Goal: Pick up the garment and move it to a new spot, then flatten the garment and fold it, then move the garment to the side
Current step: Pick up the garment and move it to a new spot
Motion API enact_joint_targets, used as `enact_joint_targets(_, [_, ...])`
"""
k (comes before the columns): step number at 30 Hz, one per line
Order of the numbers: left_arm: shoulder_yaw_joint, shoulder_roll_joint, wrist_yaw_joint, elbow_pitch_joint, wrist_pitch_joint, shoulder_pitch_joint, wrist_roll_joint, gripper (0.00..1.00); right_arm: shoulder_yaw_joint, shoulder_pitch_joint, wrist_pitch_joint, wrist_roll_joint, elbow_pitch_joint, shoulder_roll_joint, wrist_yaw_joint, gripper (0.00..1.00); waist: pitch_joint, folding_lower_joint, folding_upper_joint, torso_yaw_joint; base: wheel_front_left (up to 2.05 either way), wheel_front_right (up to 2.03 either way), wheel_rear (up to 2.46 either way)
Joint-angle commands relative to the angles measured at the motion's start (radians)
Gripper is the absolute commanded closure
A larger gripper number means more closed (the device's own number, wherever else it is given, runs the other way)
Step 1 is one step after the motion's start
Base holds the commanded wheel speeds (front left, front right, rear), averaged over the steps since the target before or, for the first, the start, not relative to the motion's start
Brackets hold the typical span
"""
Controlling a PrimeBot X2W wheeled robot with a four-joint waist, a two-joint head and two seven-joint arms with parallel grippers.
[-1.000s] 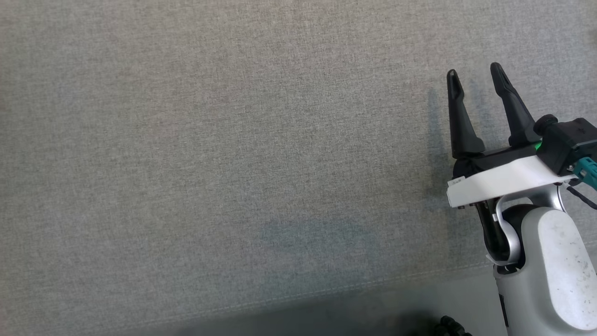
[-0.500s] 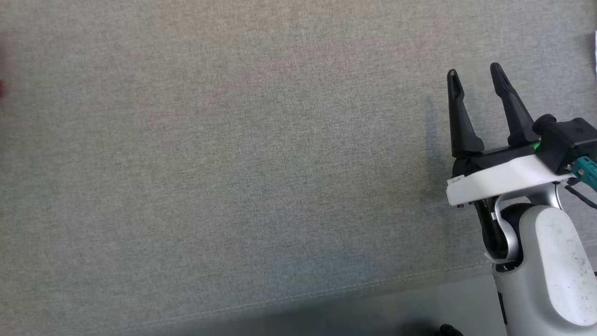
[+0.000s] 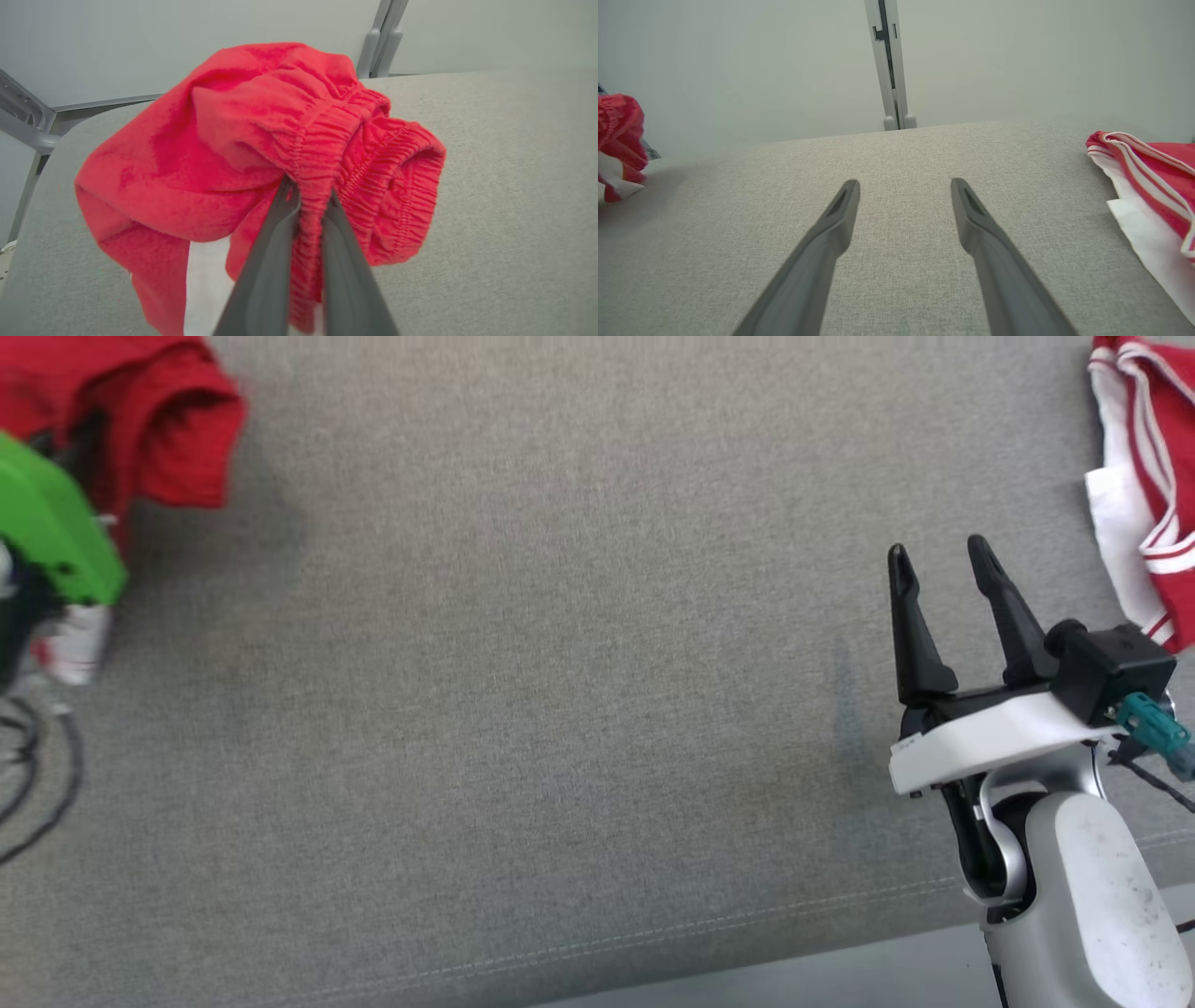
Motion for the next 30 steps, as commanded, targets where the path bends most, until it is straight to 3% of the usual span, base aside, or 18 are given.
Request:
enact_joint_targets(1, [-0.004,-0.026,0.014,-0.011,0.000,0.003,-0.006,1.00,-0.001,0.019,-0.002,0.008,0.003,-0.002,0.000,0.00,-0.076,0.0000,0.0000,-0.013,0.00,0.00,0.00])
enact_joint_targets(8, [-0.096,-0.233,0.054,-0.032,-0.034,0.048,-0.009,1.00,0.020,0.059,0.006,0.023,0.014,-0.002,0.000,0.00,-0.144,0.0000,0.0000,-0.053,0.00,0.00,0.00])
enact_joint_targets(17, [-0.201,-0.510,0.008,0.181,-0.163,0.029,0.021,1.00,0.096,0.035,-0.001,0.053,0.032,-0.002,0.000,0.00,-0.131,0.0000,0.0000,-0.172,0.00,0.00,0.00])
enact_joint_targets(21, [-0.216,-0.595,-0.010,0.351,-0.245,-0.001,0.039,1.00,0.139,0.007,-0.024,0.081,0.057,-0.002,0.000,0.00,-0.098,0.0000,0.0000,-0.246,0.00,0.00,0.00])
enact_joint_targets(25, [-0.209,-0.628,-0.035,0.467,-0.302,-0.017,0.024,1.00,0.158,-0.012,-0.045,0.093,0.084,-0.002,0.000,0.00,-0.082,0.0000,0.0000,-0.285,0.00,0.00,0.00])
enact_joint_targets(27, [-0.210,-0.639,-0.034,0.518,-0.335,-0.028,0.032,0.61,0.163,-0.014,-0.054,0.096,0.096,-0.002,0.000,0.00,-0.079,0.0000,0.0000,-0.293,0.00,0.00,0.00])
enact_joint_targets(28, [-0.213,-0.644,-0.036,0.540,-0.350,-0.034,0.035,0.36,0.163,-0.015,-0.057,0.098,0.101,-0.002,0.000,0.00,-0.079,0.0000,0.0000,-0.295,0.00,0.00,0.00])
enact_joint_targets(29, [-0.216,-0.649,-0.042,0.561,-0.361,-0.038,0.037,0.00,0.163,-0.016,-0.060,0.097,0.106,-0.002,0.000,0.00,-0.080,0.0000,0.0000,-0.295,0.00,0.00,0.00])
enact_joint_targets(30, [-0.220,-0.654,-0.045,0.578,-0.371,-0.040,0.036,0.00,0.161,-0.017,-0.062,0.096,0.112,-0.002,0.000,0.00,-0.082,0.0000,0.0000,-0.293,0.00,0.00,0.00])
